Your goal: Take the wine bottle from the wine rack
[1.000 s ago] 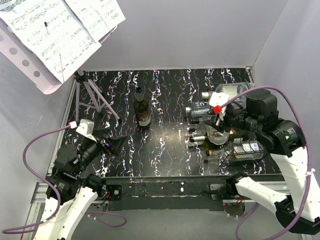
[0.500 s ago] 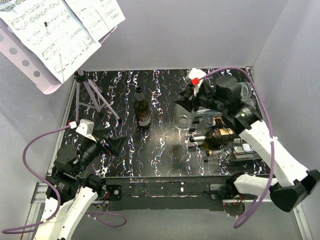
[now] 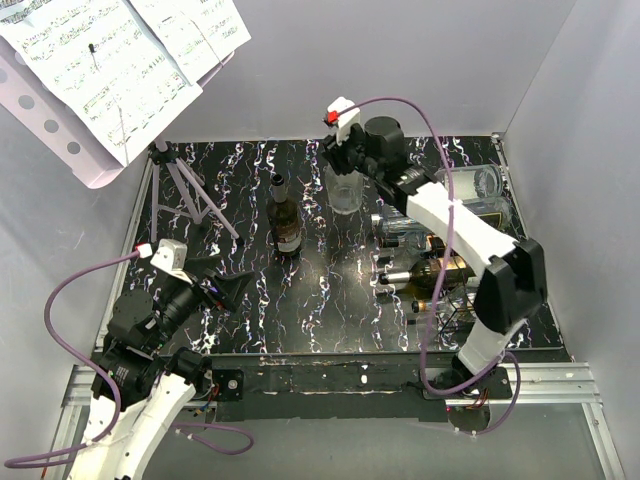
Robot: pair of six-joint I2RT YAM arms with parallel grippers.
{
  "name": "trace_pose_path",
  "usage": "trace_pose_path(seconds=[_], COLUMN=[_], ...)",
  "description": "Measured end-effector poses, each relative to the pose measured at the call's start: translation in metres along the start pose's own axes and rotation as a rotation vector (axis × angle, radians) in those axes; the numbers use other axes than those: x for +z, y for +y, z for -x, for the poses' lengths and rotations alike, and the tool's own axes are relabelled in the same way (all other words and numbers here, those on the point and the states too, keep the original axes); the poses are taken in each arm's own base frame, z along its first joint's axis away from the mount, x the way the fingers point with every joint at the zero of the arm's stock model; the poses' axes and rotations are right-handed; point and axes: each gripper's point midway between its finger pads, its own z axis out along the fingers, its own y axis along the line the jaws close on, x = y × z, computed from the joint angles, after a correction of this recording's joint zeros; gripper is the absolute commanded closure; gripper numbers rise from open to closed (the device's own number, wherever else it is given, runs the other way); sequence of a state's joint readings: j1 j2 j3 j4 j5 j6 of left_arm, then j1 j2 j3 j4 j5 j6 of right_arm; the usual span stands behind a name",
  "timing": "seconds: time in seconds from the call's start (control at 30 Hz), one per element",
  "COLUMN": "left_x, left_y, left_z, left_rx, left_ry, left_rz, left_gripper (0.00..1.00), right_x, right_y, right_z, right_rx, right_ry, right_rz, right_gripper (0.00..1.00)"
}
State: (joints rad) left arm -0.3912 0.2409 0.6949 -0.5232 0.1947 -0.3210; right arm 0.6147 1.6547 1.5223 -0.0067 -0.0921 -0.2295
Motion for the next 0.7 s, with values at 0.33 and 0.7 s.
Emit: trace_pose_path(seconds=[0.33, 0.7], left_x=[0.0, 0.0], left_y=[0.002, 0.003], left_z=[0.001, 0.001], left_rx=[0.001, 0.006], left_ry=[-0.006, -0.007], left_rz=[0.011, 0.015], left_gripper=[0.02, 0.02], right_x=[0.08, 0.122], right_y=[-0.072, -0.149], right_z=[-0.008, -0.037], right_rx=[0.034, 0.118], right_ry=[-0.02, -0.05], right_rz=[-0.198, -0.355], right_gripper=[0.99, 0.99])
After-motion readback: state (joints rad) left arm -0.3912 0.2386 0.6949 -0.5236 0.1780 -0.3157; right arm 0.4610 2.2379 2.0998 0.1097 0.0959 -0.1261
